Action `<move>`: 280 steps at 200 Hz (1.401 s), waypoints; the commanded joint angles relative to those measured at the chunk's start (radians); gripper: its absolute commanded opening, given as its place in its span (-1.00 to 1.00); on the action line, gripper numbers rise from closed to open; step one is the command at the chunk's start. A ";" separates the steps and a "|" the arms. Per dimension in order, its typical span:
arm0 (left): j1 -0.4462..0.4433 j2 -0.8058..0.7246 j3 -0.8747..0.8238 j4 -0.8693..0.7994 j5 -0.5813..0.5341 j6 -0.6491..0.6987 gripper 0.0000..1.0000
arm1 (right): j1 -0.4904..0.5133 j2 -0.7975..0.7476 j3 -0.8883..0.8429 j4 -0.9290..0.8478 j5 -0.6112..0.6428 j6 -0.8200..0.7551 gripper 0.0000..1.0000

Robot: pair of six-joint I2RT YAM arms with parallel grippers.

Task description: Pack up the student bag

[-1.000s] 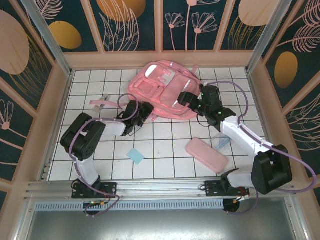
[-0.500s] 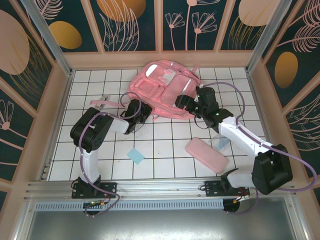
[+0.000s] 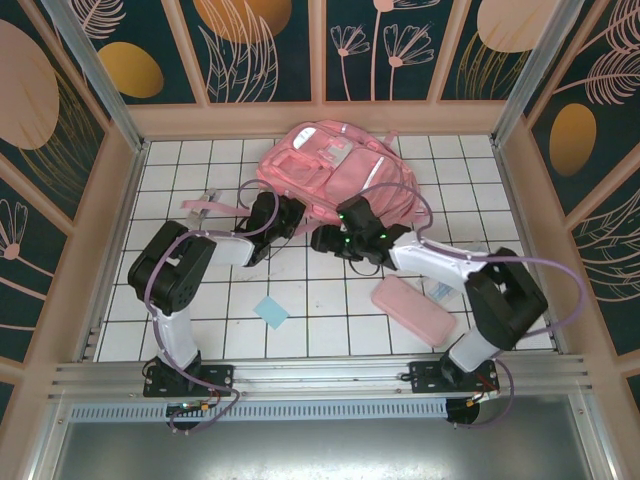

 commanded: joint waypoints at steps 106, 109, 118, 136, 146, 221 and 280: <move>-0.013 -0.131 -0.007 0.101 0.025 -0.053 -1.00 | 0.064 0.307 0.159 0.287 0.528 -0.207 0.24; -0.014 -0.133 -0.008 0.101 0.024 -0.053 -1.00 | 0.063 0.307 0.157 0.296 0.529 -0.208 0.22; -0.014 -0.133 -0.013 0.102 0.024 -0.055 -1.00 | 0.060 0.311 0.158 0.312 0.539 -0.210 0.13; -0.014 -0.140 -0.025 0.109 0.025 -0.061 -1.00 | 0.055 0.317 0.158 0.343 0.552 -0.219 -0.22; -0.014 -0.143 -0.031 0.108 0.027 -0.061 -1.00 | 0.055 0.314 0.152 0.370 0.543 -0.236 -0.48; 0.001 -0.115 -0.021 0.061 -0.041 0.033 -1.00 | -0.031 0.185 0.108 0.173 0.141 -0.258 -1.00; 0.030 -0.079 -0.032 0.084 -0.019 0.069 -1.00 | -0.148 0.164 0.143 -0.157 -0.227 -0.245 -1.00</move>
